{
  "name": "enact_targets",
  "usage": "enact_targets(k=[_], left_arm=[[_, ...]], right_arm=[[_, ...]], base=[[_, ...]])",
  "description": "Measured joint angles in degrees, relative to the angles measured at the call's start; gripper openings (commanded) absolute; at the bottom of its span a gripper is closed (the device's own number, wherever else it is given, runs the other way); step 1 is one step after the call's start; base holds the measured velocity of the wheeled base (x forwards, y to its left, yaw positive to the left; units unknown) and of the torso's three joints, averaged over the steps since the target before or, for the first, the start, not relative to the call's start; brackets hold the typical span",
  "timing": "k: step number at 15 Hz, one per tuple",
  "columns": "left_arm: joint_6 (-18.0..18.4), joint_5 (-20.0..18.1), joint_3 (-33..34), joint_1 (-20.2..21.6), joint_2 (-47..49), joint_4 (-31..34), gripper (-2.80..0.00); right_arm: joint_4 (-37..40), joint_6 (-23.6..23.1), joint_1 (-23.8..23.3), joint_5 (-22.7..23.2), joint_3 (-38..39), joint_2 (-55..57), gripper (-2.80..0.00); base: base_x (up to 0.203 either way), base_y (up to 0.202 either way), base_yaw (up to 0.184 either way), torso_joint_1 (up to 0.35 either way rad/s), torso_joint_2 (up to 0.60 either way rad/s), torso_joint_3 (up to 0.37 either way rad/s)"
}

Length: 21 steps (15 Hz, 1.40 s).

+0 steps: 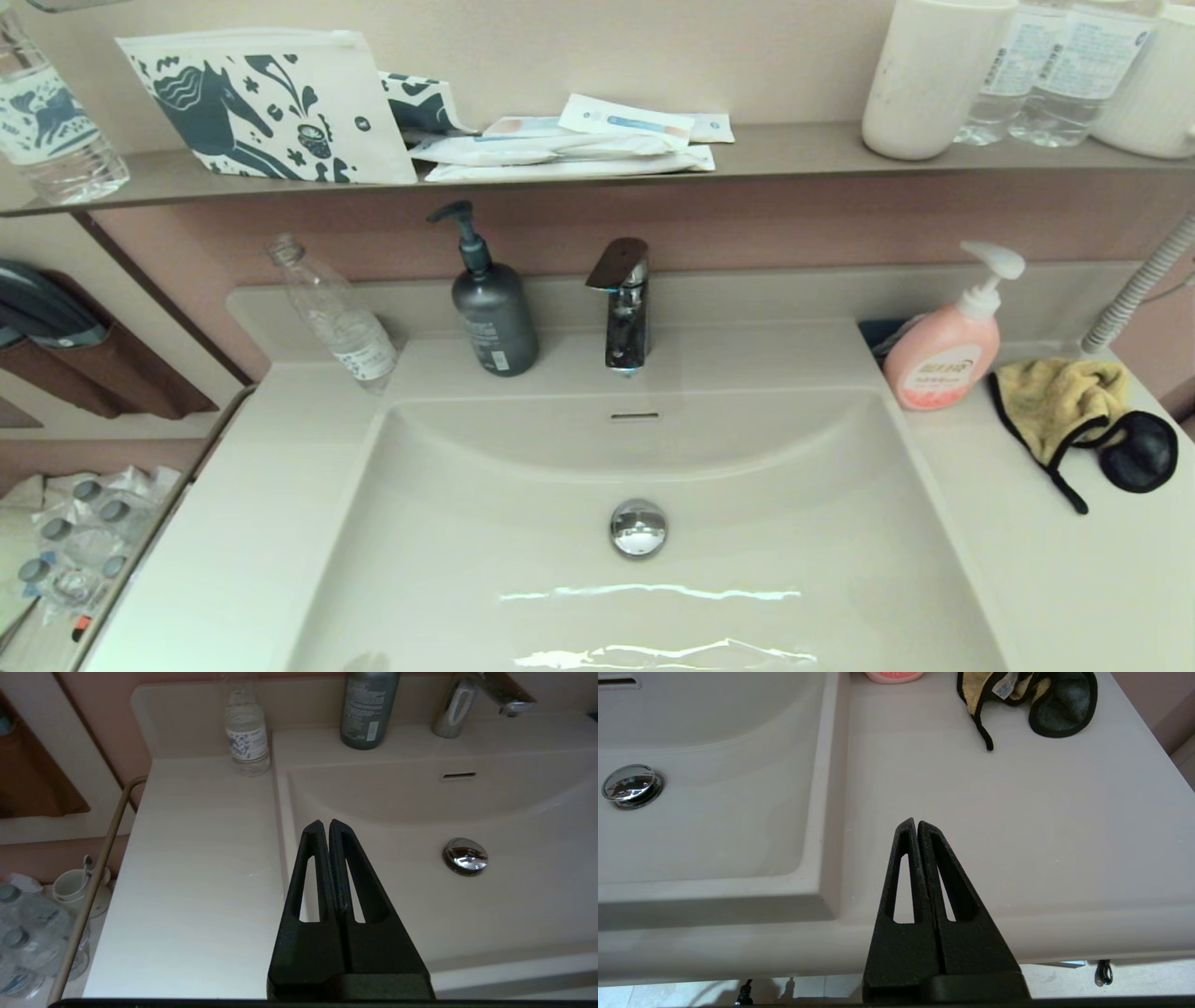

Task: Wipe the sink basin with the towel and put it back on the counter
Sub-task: Turn on the faucet

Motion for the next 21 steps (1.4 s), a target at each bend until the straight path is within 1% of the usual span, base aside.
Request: enact_targets(k=[2,5,6,8,10,11,14,16,17,21], left_arm=[[-0.6,-0.7,-1.7,-1.5,5.8,-3.7,-2.80],[-1.7,-1.1,-1.5,-6.4,15.8,-13.5,-2.80],[-2.7,-1.1,-1.3,-7.9,19.1,-16.7,-2.80],[-5.9,-1.2,-1.2,-10.2,27.0,-23.6,-2.80],[-8.6,-1.7,-1.2,-11.4,35.6,-31.0,-2.80],[-10.0,-2.2,-1.5,-11.9,40.5,-35.6,-2.80],[-13.7,-2.7,-3.1,-13.7,51.8,-47.3,-2.80],[-14.5,-2.8,-4.0,-15.7,58.1,-52.4,-2.80],[-14.7,-2.8,-4.2,-17.4,61.2,-54.9,-2.80],[-14.3,-2.3,-4.7,-22.8,70.6,-62.3,-2.80]], right_arm=[[0.0,0.0,0.0,0.0,0.0,0.0,-2.80],[0.0,0.0,0.0,0.0,0.0,0.0,-2.80],[0.0,0.0,0.0,0.0,0.0,0.0,-2.80],[0.0,0.0,0.0,0.0,0.0,0.0,-2.80],[0.0,0.0,0.0,0.0,0.0,0.0,-2.80],[0.0,0.0,0.0,0.0,0.0,0.0,-2.80],[0.0,0.0,0.0,0.0,0.0,0.0,-2.80],[0.0,0.0,0.0,0.0,0.0,0.0,-2.80],[0.0,0.0,0.0,0.0,0.0,0.0,-2.80],[0.0,0.0,0.0,0.0,0.0,0.0,-2.80]], base=[[0.000,0.000,0.000,0.000,0.00,0.000],[0.000,0.000,0.000,0.000,0.00,0.000],[0.000,0.000,0.000,0.000,0.00,0.000],[0.000,0.000,0.000,0.000,0.00,0.000],[0.000,0.000,0.000,0.000,0.00,0.000],[0.000,0.000,0.000,0.000,0.00,0.000],[0.000,0.000,0.000,0.000,0.00,0.000],[0.000,0.000,0.000,0.000,0.00,0.000],[0.000,0.000,0.000,0.000,0.00,0.000],[0.000,0.000,0.000,0.000,0.00,0.000]])
